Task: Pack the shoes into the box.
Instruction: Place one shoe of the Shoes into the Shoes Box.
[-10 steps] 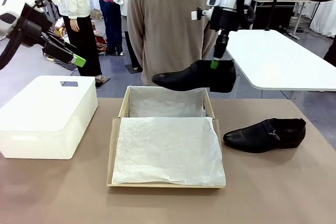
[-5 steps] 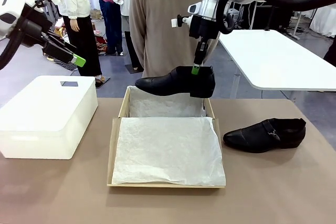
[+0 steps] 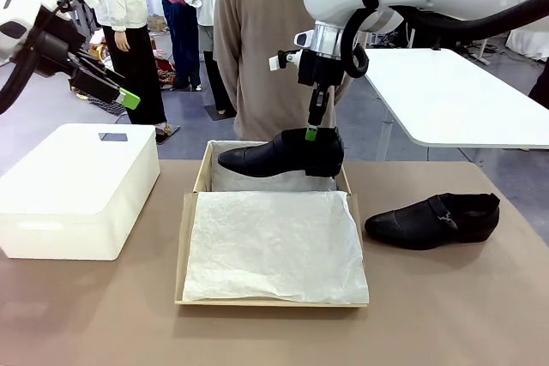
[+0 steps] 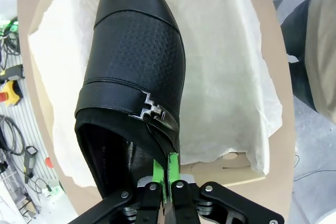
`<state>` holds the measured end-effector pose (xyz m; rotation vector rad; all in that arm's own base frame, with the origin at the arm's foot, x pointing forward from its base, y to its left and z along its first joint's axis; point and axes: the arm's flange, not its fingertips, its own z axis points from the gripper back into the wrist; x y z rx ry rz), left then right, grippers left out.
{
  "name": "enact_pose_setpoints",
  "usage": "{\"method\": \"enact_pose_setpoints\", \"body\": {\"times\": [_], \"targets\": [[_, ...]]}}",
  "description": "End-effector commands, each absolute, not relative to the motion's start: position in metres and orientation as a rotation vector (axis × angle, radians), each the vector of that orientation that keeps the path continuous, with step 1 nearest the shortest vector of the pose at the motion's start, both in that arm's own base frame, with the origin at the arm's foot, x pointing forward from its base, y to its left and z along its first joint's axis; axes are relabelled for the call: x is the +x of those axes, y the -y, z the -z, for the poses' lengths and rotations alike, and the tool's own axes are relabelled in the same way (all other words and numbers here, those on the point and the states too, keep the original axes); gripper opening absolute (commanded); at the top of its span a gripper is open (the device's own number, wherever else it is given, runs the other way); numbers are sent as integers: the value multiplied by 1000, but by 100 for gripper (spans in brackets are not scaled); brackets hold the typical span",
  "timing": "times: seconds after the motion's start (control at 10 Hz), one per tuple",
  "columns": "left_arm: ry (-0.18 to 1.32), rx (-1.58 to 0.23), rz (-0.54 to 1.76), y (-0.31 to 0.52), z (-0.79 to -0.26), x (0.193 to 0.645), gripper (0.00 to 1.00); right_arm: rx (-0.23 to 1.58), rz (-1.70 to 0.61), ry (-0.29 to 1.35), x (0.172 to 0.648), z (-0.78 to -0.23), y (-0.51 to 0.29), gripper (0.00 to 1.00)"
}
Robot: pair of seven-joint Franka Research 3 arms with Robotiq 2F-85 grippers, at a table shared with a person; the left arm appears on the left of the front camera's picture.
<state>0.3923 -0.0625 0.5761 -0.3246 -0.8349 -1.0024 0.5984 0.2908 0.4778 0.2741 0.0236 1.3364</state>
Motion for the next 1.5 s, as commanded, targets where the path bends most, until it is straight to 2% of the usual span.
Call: {"method": "enact_pose_setpoints", "body": {"times": [0.0,0.7,1.4], "targets": [[850,-342,1021,60,-576,394,100,274,-1373,1,596,-471,-292,0],[850,-342,1021,60,-576,394,100,255,-1543,-13,605,-426,-304,0],[850,-342,1021,60,-576,394,100,315,-1516,-36,616,-399,-314,0]]}}
